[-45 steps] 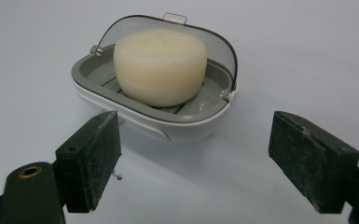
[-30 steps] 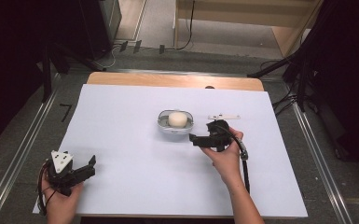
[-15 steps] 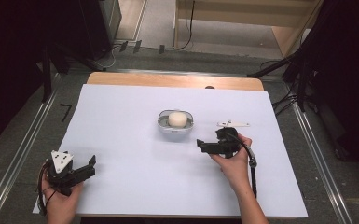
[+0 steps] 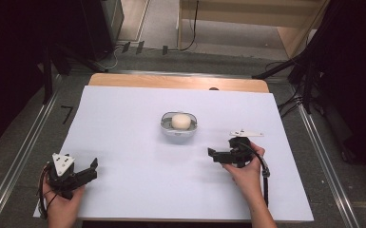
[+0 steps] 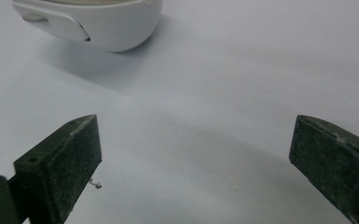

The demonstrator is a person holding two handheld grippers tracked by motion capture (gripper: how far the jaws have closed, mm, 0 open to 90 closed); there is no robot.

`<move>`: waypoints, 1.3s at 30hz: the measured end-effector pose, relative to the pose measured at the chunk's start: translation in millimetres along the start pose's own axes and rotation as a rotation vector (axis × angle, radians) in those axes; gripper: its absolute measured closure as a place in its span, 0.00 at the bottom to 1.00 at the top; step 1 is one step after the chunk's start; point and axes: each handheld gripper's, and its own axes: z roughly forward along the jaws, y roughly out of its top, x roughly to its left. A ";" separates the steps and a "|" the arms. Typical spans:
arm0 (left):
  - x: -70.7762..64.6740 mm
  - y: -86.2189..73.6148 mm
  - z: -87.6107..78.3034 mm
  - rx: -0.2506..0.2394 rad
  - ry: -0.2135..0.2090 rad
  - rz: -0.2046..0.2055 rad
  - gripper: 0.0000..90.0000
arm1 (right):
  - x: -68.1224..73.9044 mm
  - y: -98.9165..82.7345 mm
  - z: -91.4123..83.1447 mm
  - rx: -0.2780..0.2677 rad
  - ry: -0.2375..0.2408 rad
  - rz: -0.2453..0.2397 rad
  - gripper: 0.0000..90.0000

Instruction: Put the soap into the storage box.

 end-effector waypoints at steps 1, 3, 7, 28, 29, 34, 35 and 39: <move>0.1 -0.1 0.0 -0.002 -0.001 -0.002 0.09 | -2.7 -4.2 -1.9 -0.004 -0.003 -0.008 0.02; 0.1 0.0 0.0 -0.001 -0.001 -0.001 0.09 | -5.2 -7.8 -3.9 -0.004 -0.009 -0.009 0.01; -0.1 0.0 0.0 0.000 0.001 0.000 0.09 | -11.0 -13.9 -8.5 -0.019 -0.006 -0.005 0.00; -0.5 0.1 0.2 0.003 0.006 0.002 0.09 | -47.9 -44.8 -36.4 -0.069 -0.057 0.055 0.00; -0.5 0.1 0.2 0.001 0.005 0.002 0.09 | -49.6 -46.4 -37.2 -0.068 -0.059 0.058 0.00; -0.3 -0.2 -0.4 -0.006 0.020 -0.006 0.15 | -58.7 -52.8 -47.9 -0.085 -0.069 0.070 0.00; -0.4 -0.2 -0.4 -0.005 0.022 -0.007 0.15 | -60.4 -54.3 -50.0 -0.084 -0.076 0.075 0.00; -0.4 -0.3 -0.6 -0.008 0.020 -0.007 0.15 | -66.7 -58.9 -56.6 -0.086 -0.085 0.074 0.00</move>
